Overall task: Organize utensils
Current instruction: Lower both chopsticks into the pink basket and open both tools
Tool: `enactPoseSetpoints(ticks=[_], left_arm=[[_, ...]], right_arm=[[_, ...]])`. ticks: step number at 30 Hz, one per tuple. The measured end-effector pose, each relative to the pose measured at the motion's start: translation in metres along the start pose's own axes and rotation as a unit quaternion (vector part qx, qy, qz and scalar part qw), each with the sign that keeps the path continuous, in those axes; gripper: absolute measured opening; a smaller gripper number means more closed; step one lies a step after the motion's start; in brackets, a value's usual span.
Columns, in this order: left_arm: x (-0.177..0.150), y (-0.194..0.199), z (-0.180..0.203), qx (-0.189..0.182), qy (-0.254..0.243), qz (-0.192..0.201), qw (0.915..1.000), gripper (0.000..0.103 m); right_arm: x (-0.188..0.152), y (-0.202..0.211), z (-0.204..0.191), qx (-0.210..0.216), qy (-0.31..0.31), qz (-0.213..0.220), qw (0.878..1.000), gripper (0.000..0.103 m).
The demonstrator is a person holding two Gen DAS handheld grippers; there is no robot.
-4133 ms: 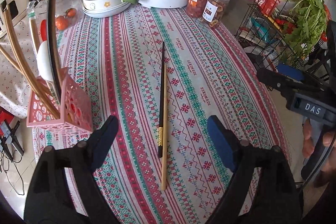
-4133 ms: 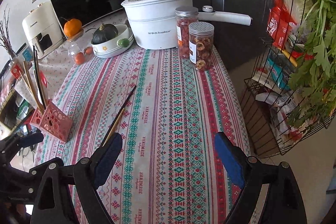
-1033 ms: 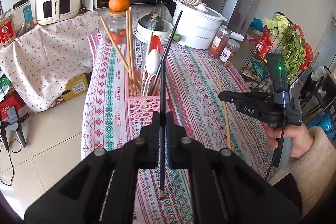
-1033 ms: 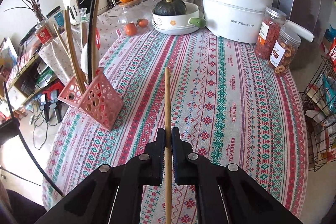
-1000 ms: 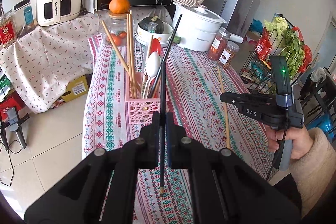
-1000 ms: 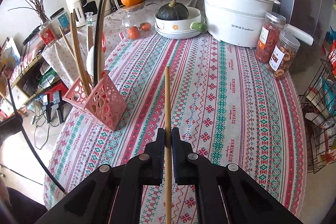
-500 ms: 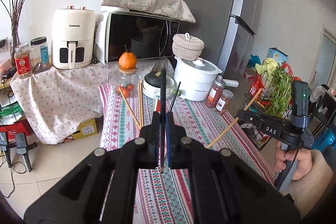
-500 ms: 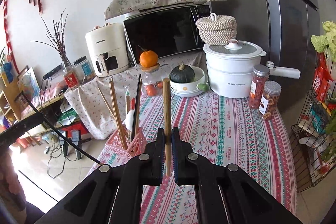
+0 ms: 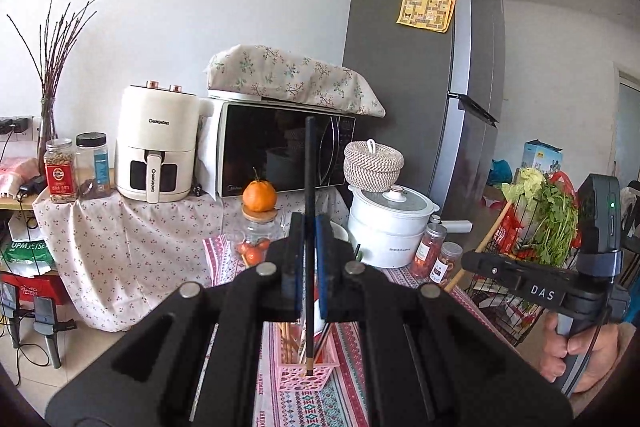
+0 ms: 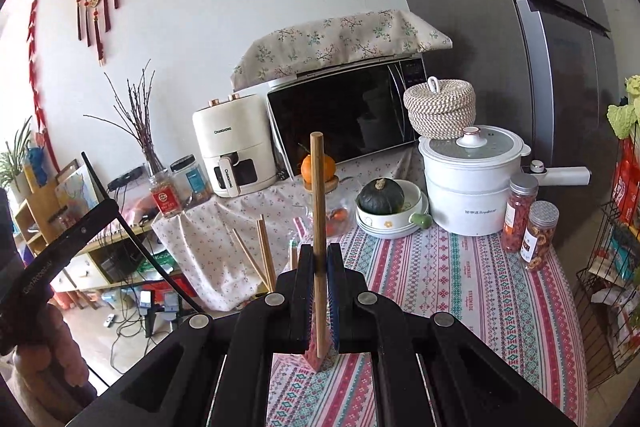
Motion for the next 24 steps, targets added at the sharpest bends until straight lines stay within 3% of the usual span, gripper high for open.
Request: enactPoseSetpoints(ticks=[9, 24], left_arm=[[-0.009, -0.027, -0.002, 0.019, 0.008, 0.002, 0.9998, 0.006], [-0.05, -0.08, -0.003, 0.032, 0.013, -0.096, 0.9947, 0.006]], right_arm=[[-0.002, -0.011, -0.007, 0.007, -0.002, 0.001, 1.0, 0.006], [-0.01, -0.023, -0.007, 0.002, 0.005, -0.015, 1.0, 0.006]])
Point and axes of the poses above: each gripper's, at about its wrist camera, not at the fingertips, and y roughly against the way its jaws point, z to its right, x to its top, the point moved 7 cm from there along -y, roughly the way its jaws point, and after that the axes turned 1 degree about -y, right-handed, at the moved point
